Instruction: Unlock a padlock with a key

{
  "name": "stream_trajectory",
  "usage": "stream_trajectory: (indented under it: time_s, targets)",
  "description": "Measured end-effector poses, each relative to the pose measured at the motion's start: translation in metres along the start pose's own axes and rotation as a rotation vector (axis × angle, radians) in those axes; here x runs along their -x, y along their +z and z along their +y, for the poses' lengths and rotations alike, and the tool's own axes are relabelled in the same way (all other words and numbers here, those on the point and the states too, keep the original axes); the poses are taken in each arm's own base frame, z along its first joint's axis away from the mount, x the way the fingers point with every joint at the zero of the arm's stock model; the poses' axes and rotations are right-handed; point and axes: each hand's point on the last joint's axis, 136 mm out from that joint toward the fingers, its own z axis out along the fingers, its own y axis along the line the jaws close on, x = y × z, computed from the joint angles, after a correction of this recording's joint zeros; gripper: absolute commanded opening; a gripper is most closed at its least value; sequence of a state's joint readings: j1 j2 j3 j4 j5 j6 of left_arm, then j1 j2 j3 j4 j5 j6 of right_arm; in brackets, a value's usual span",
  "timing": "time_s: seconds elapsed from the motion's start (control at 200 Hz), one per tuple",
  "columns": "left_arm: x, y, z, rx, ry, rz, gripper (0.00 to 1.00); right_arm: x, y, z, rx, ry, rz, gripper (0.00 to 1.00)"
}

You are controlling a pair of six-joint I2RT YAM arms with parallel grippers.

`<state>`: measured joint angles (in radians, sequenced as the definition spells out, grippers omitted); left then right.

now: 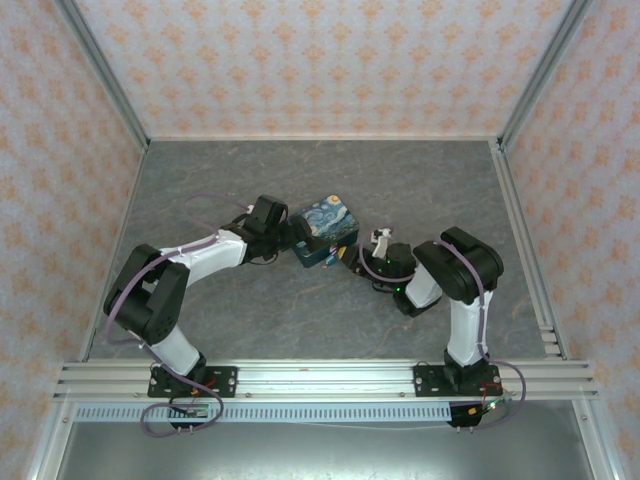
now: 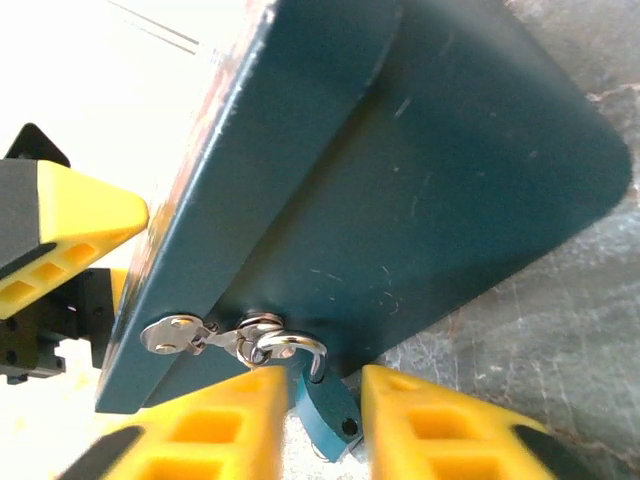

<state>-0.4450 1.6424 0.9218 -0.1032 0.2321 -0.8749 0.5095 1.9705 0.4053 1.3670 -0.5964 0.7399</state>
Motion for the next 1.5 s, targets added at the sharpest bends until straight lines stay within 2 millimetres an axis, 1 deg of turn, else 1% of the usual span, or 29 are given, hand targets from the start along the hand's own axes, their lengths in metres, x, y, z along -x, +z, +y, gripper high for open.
stream_trajectory:
  time_s: [0.1, 0.215, 0.375, 0.611, 0.841, 1.011, 1.231, 1.501]
  targets:
    - [0.0, 0.0, 0.0, 0.0, 0.0, 0.0, 0.9, 0.002, -0.001, 0.007, 0.023, -0.031, -0.003, 0.52]
    - [0.0, 0.0, 0.0, 0.0, 0.0, 0.0, 0.9, 0.002, -0.001, 0.013, 0.044, -0.051, 0.004, 0.6]
    - [0.0, 0.0, 0.0, 0.0, 0.0, 0.0, 0.9, 0.005, 0.006, 0.02, 0.075, -0.06, 0.015, 0.63]
    - [0.001, 0.0, 0.001, 0.003, -0.001, -0.004, 0.9, 0.006, 0.017, 0.021, 0.098, -0.056, 0.031, 0.63]
    - [0.002, 0.0, 0.002, 0.009, -0.011, -0.012, 0.9, 0.003, 0.021, 0.026, 0.123, -0.055, 0.053, 0.57]
    - [0.002, 0.0, 0.002, 0.009, -0.015, -0.012, 0.9, -0.006, 0.021, 0.03, 0.141, -0.056, 0.092, 0.52]
    - [0.002, 0.0, 0.002, 0.009, -0.015, -0.012, 0.9, -0.011, 0.021, 0.03, 0.146, -0.054, 0.116, 0.46]
    - [0.002, 0.0, 0.002, 0.009, -0.015, -0.012, 0.9, -0.012, 0.021, 0.027, 0.133, -0.057, 0.119, 0.33]
